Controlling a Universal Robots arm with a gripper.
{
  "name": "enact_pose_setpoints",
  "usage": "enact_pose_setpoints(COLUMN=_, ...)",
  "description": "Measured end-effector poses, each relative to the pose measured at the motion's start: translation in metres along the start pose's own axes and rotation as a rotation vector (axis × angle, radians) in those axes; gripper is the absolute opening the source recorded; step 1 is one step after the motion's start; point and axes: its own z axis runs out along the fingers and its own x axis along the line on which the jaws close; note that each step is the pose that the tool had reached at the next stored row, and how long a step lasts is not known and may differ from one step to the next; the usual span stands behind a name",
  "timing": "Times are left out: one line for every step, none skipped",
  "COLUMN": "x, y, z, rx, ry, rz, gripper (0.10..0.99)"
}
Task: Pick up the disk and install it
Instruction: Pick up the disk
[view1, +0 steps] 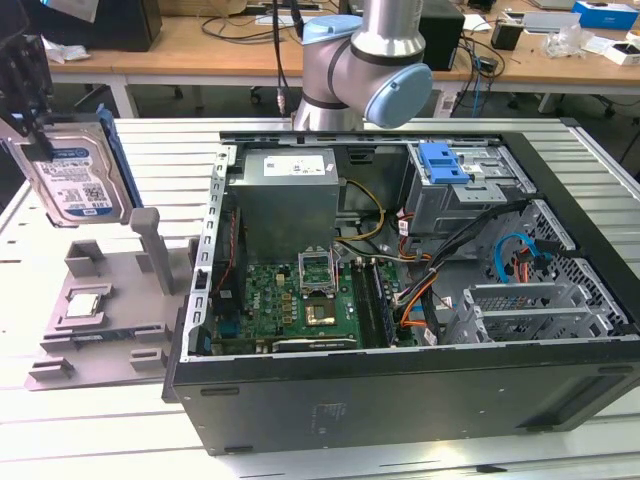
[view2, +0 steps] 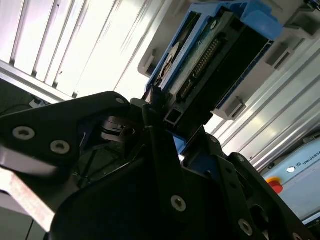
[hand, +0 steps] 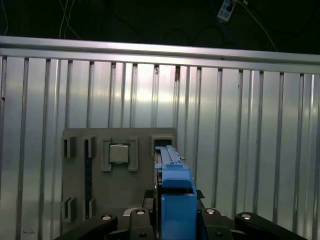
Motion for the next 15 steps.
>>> enact_pose_setpoints(x=-0.0001, y=0.0001, z=-0.0038, rx=0.0, ry=0.0, rz=0.0, gripper=0.369)
enact_pose_setpoints(x=-0.0002, y=0.0001, z=-0.0068, rx=0.0, ry=0.0, rz=0.0, gripper=0.369)
enact_pose_setpoints(x=-0.0003, y=0.0002, z=-0.0087, rx=0.0, ry=0.0, rz=0.0, gripper=0.369)
enact_pose_setpoints(x=-0.0004, y=0.0002, z=-0.0109, rx=0.0, ry=0.0, rz=0.0, gripper=0.369)
enact_pose_setpoints(x=-0.0004, y=0.0002, z=-0.0128, rx=0.0, ry=0.0, rz=0.0, gripper=0.369)
enact_pose_setpoints(x=-0.0005, y=0.0003, z=-0.0148, rx=0.0, ry=0.0, rz=0.0, gripper=0.369)
enact_pose_setpoints(x=-0.0006, y=0.0003, z=-0.0168, rx=0.0, ry=0.0, rz=0.0, gripper=0.369)
enact_pose_setpoints(x=-0.0007, y=0.0004, z=-0.0195, rx=0.0, ry=0.0, rz=0.0, gripper=0.369)
enact_pose_setpoints(x=-0.0008, y=0.0004, z=-0.0217, rx=0.0, ry=0.0, rz=0.0, gripper=0.369)
enact_pose_setpoints(x=-0.0009, y=0.0005, z=-0.0241, rx=0.0, ry=0.0001, rz=0.0, gripper=0.369)
enact_pose_setpoints(x=-0.0011, y=0.0006, z=-0.0295, rx=0.0, ry=0.0, rz=0.0, gripper=0.369)
enact_pose_setpoints(x=-0.0012, y=0.0007, z=-0.0344, rx=0.0, ry=0.0, rz=0.0, gripper=0.369)
enact_pose_setpoints(x=-0.0013, y=0.0007, z=-0.0393, rx=0.0, ry=0.0, rz=0.0, gripper=0.369)
enact_pose_setpoints(x=-0.0014, y=0.0008, z=-0.0416, rx=0.0, ry=0.0, rz=0.0, gripper=0.369)
enact_pose_setpoints(x=-0.0015, y=0.0009, z=-0.0455, rx=0.0, ry=0.0, rz=0.0, gripper=0.369)
